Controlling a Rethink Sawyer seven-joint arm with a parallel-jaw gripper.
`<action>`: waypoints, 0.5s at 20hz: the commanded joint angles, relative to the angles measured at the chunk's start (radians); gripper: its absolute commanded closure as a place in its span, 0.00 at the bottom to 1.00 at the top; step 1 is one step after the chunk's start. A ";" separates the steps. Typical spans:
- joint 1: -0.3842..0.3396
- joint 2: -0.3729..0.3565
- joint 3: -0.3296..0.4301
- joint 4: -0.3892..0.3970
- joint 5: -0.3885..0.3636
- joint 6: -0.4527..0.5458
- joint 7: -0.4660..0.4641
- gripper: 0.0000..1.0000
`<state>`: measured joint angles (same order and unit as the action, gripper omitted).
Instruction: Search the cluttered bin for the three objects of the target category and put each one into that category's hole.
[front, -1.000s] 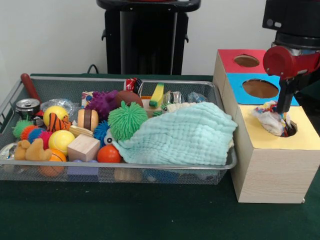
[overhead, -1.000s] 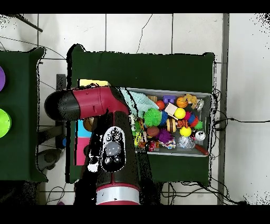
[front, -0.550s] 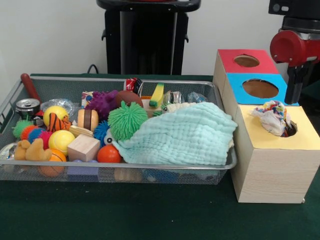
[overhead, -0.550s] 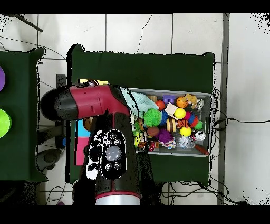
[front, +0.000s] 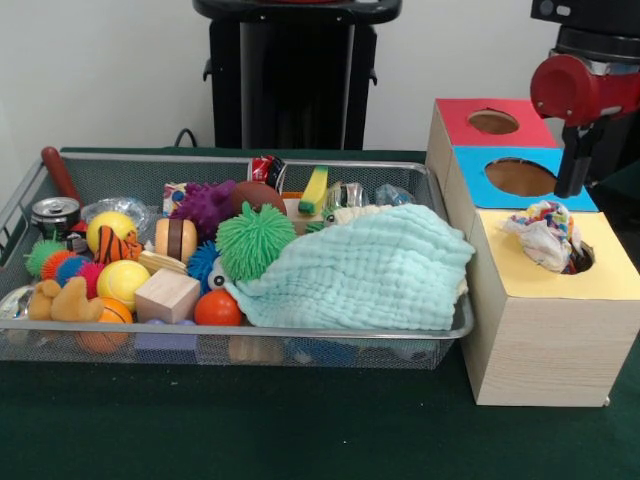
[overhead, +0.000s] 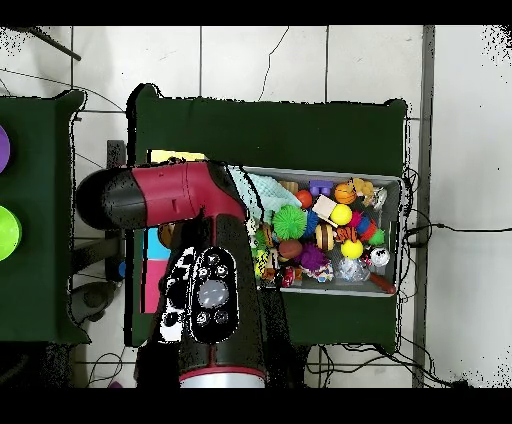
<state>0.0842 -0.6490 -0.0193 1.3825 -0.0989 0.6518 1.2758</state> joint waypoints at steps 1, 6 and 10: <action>-0.012 0.064 -0.010 0.007 -0.068 0.148 0.079 1.00; -0.019 0.081 0.002 0.012 -0.070 0.157 0.084 1.00; -0.037 0.099 0.034 0.035 -0.054 0.117 0.083 1.00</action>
<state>0.0836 -0.6266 -0.0271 1.3824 -0.1254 0.6921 1.2758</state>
